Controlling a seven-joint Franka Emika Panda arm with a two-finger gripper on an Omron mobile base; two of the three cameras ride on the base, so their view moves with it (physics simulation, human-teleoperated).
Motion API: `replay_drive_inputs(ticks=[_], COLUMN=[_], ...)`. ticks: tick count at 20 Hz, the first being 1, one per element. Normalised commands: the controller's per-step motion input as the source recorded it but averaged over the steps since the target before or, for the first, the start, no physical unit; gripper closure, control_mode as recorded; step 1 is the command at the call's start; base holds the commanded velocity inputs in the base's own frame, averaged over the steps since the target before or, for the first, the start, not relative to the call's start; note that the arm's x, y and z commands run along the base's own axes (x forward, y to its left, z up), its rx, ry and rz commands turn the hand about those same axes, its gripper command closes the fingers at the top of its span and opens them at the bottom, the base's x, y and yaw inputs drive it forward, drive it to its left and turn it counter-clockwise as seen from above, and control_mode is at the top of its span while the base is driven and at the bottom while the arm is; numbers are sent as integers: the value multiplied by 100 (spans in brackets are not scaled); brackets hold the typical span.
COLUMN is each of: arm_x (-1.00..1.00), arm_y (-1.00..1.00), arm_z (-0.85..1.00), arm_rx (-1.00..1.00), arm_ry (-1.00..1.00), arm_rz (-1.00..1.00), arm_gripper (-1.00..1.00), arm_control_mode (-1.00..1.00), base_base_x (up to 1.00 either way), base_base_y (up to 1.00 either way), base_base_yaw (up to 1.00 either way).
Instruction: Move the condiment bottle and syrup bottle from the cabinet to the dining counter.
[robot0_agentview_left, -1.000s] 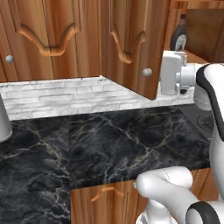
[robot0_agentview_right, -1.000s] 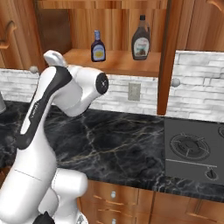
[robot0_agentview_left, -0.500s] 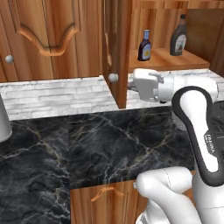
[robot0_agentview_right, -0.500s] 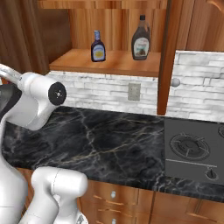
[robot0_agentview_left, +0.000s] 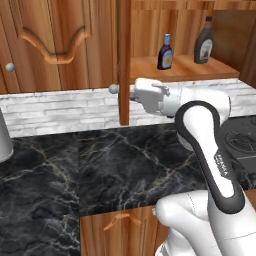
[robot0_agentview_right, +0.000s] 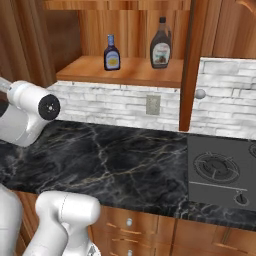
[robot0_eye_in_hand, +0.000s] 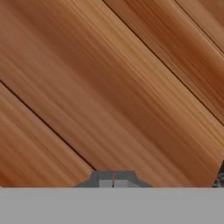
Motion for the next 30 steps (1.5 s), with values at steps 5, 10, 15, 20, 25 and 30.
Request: replay_drive_inputs(ticks=[5,10,15,20,25,30], arm_x=[4,-1,0,1,19,26], arm_y=[-19,-37,-57,-88,-82,-40], arm_z=[0,0,0,0,-5,-3], arm_rx=[-11,-31,-33,-24,-17,-20], arm_ry=[-1,-9,0,0,-3,0], arm_rz=[0,-10,-25,-29,-18,-4], arm_gripper=[100,100,100,100,100,100], arm_control_mode=[-100,-100,-100,-100,-100,-100], base_base_x=[0,0,0,0,0,0], base_base_y=[0,0,0,0,0,0], base_base_yaw=[0,0,0,0,0,0])
